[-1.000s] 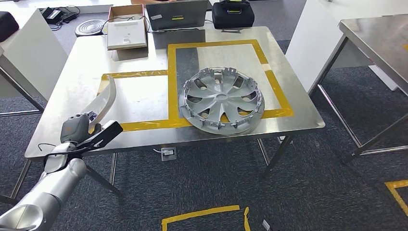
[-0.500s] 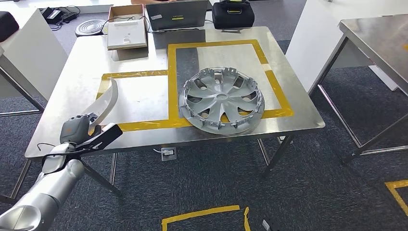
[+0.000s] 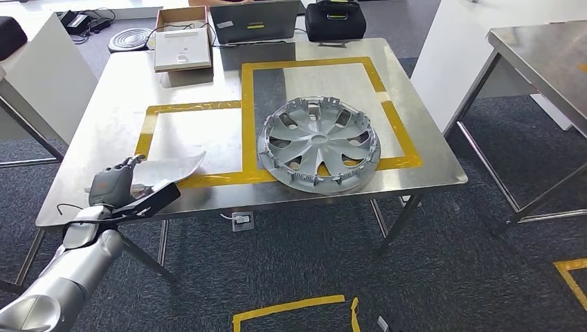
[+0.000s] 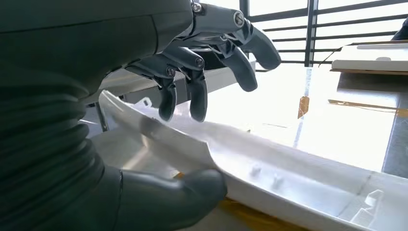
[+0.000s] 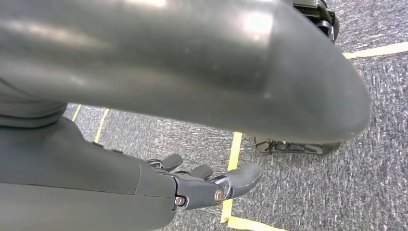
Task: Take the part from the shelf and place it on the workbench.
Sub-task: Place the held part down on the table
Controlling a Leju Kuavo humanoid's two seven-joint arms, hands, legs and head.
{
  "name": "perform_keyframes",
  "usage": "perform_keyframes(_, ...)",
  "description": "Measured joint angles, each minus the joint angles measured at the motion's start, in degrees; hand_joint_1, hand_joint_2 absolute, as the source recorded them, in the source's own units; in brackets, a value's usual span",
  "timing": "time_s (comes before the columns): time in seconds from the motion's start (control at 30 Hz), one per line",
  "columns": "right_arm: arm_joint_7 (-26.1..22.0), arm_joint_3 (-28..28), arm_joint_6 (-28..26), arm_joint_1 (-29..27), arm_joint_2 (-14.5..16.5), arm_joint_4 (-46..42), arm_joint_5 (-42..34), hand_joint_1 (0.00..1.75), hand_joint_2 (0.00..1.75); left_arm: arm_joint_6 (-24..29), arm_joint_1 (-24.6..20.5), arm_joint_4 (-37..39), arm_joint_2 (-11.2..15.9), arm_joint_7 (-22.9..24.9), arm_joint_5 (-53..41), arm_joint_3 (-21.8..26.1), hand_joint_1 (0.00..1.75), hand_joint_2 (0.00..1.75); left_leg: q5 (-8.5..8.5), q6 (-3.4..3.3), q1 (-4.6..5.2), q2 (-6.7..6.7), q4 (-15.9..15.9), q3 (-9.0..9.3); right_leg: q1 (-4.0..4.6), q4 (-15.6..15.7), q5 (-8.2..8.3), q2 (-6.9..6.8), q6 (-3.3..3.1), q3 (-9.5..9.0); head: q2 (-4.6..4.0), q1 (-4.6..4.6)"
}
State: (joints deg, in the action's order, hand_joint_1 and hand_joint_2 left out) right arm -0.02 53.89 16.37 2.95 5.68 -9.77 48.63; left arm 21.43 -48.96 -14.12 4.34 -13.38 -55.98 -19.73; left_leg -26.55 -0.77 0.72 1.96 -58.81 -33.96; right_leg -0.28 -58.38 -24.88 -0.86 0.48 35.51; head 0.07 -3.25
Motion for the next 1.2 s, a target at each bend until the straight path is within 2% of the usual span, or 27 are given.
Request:
perform_keyframes(0.1, -0.05, 0.01, -0.08, 0.0, -0.02, 0.0, -0.06, 0.0, 0.0, 0.02, 0.0, 0.0, 0.0, -0.06, 0.1, -0.08, 0.0, 0.0, 0.0, 0.0, 0.0, 0.0, 0.0, 0.0, 0.0, 0.0, 0.0, 0.0, 0.0, 0.0, 0.0, 0.01)
perform_keyframes(1.07, 0.02, 0.01, -0.17, 0.0, -0.02, 0.0, -0.12, 0.0, 0.0, -0.17, -0.28, -0.02, -0.01, 0.05, 0.0, -0.43, 0.0, 0.0, 0.0, 0.0, 0.0, 0.01, 0.0, 0.01, 0.0, 0.0, 0.0, 0.0, 0.0, 0.0, 0.0, 0.01)
perform_keyframes(1.2, 0.01, 0.01, -0.17, 0.0, -0.02, 0.0, -0.24, 0.0, 0.0, 1.21, -0.57, -0.13, -0.01, -1.61, 0.82, -0.42, 0.0, 0.0, 0.01, 0.01, 0.0, 0.01, -0.01, 0.01, 0.01, 0.0, 0.0, 0.0, 0.0, 0.02, 0.0, 0.01)
